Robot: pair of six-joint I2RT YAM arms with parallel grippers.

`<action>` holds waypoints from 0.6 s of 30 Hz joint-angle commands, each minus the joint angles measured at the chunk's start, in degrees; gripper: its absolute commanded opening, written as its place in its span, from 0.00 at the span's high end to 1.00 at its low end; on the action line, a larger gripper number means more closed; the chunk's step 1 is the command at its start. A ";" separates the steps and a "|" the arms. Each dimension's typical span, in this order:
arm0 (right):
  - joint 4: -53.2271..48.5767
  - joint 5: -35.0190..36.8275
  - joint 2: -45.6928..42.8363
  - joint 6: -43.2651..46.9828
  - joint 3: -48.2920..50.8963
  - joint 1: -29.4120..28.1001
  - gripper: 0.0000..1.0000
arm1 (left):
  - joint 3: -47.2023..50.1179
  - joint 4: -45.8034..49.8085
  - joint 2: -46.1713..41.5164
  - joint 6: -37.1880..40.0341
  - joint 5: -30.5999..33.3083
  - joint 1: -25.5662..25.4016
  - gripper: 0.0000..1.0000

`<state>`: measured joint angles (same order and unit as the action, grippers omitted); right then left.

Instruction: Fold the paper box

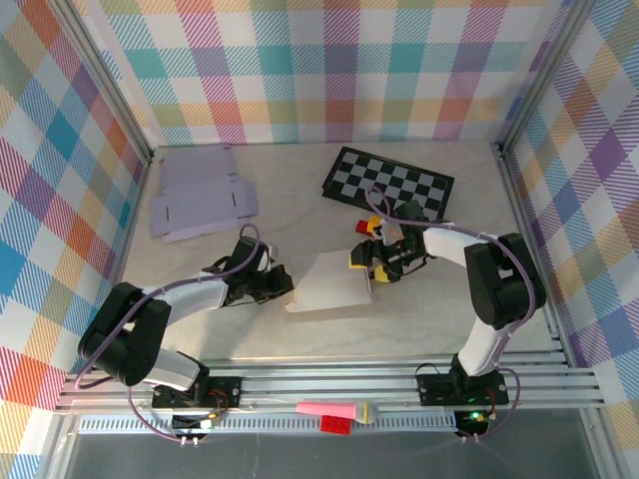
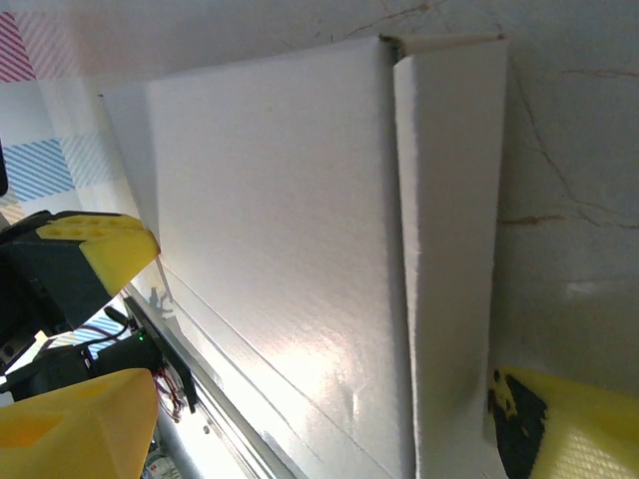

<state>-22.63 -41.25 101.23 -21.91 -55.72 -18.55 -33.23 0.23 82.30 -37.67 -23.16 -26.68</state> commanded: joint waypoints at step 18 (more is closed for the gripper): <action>9.38 -5.34 1.33 -3.58 4.32 -0.67 0.19 | 4.41 7.55 2.60 1.64 3.31 2.42 1.00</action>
<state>-17.50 -41.63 100.75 -24.18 -51.68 -18.68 -32.01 -0.64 82.02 -37.45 -24.62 -25.34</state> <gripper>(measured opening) 0.816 0.040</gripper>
